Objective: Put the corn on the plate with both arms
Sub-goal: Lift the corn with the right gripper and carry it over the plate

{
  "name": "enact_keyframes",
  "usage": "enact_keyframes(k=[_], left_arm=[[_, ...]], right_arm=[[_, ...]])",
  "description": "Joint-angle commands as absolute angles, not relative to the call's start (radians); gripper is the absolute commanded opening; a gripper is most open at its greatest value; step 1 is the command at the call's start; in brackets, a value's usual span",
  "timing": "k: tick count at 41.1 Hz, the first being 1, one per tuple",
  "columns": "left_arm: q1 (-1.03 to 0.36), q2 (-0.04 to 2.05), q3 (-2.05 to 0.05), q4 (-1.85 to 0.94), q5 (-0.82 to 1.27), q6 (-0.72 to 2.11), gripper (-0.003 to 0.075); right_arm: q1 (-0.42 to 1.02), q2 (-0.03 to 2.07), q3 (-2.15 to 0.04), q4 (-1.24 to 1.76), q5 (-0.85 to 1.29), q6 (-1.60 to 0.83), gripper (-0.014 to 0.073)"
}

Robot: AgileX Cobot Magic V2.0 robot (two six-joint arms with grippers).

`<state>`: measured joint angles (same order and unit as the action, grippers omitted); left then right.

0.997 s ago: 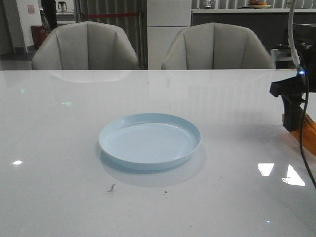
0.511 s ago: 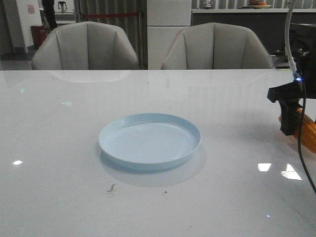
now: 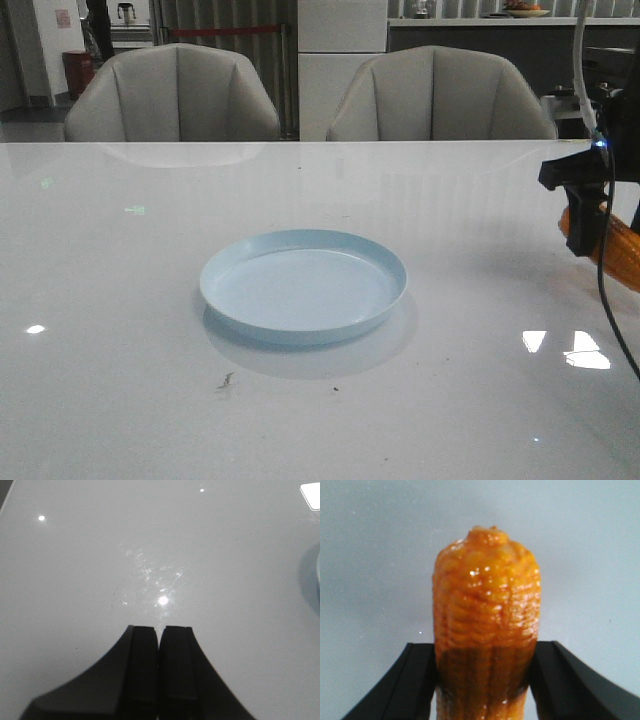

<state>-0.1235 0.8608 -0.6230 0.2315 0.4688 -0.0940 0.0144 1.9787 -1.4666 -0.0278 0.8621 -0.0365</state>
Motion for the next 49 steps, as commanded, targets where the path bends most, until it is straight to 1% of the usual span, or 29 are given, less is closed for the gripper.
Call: enact_keyframes(k=[1, 9, 19, 36, 49], left_arm=[[-0.122, 0.849, -0.652, 0.233, 0.405, -0.103, 0.0088], [-0.122, 0.849, -0.652, 0.233, 0.398, -0.103, 0.0088], [-0.122, 0.849, -0.652, 0.233, 0.398, -0.103, 0.0088], [-0.122, 0.849, -0.652, 0.233, 0.398, -0.103, 0.0088], [-0.122, 0.849, -0.652, 0.233, 0.398, -0.103, 0.0088]], right_arm=[[0.033, 1.928, -1.55, -0.025, 0.878, -0.068, 0.0339], [0.093, 1.928, -1.679, 0.018, 0.928, -0.08, 0.0339], [0.228, 1.928, -1.782, 0.045, 0.954, -0.081, 0.0339], [0.446, 1.968, -1.789, 0.051, 0.943, -0.081, 0.0339], [0.517, 2.07, -1.789, 0.07, 0.942, -0.081, 0.0339]])
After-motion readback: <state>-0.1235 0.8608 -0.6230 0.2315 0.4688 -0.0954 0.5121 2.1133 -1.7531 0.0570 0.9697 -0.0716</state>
